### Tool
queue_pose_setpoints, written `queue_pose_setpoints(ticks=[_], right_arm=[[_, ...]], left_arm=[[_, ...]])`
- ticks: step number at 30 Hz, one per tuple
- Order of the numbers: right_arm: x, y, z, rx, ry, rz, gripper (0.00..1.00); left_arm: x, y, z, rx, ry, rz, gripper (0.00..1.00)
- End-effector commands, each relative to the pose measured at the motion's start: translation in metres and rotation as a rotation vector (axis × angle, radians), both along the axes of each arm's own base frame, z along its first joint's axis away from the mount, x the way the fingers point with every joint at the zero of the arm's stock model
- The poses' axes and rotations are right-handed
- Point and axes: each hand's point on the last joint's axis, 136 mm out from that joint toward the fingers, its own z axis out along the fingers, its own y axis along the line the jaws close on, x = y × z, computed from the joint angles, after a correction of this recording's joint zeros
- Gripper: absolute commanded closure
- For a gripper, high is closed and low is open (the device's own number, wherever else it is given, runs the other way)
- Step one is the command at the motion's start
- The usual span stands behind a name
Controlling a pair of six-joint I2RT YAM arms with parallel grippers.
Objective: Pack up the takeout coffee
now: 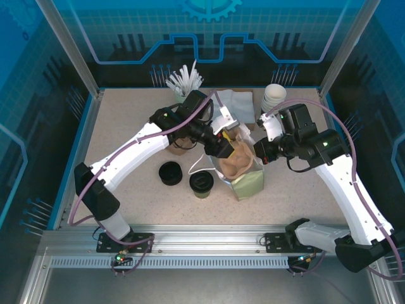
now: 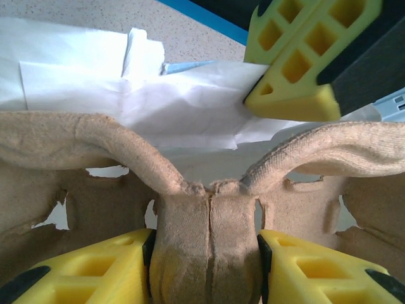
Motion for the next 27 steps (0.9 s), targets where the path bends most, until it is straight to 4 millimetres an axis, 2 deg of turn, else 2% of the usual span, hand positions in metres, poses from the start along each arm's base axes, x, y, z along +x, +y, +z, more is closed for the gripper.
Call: queue_pose_setpoints(ticks=[1,15,27], right_arm=[[-0.005,0.007,0.002,0.019,-0.015,0.05,1.0],[-0.004,0.012,0.004,0.047,-0.011,0.053,1.0],[0.001,0.018,0.003,0.098,0.037,-0.003,1.0]], left_arm=[[0.004,0.001,0.003,0.002,-0.02,-0.018,0.55],[0.017,-0.002,-0.016,0.048,-0.027,0.0,0.55],[0.028,-0.001,-0.033,0.109,-0.117,0.047,0.56]])
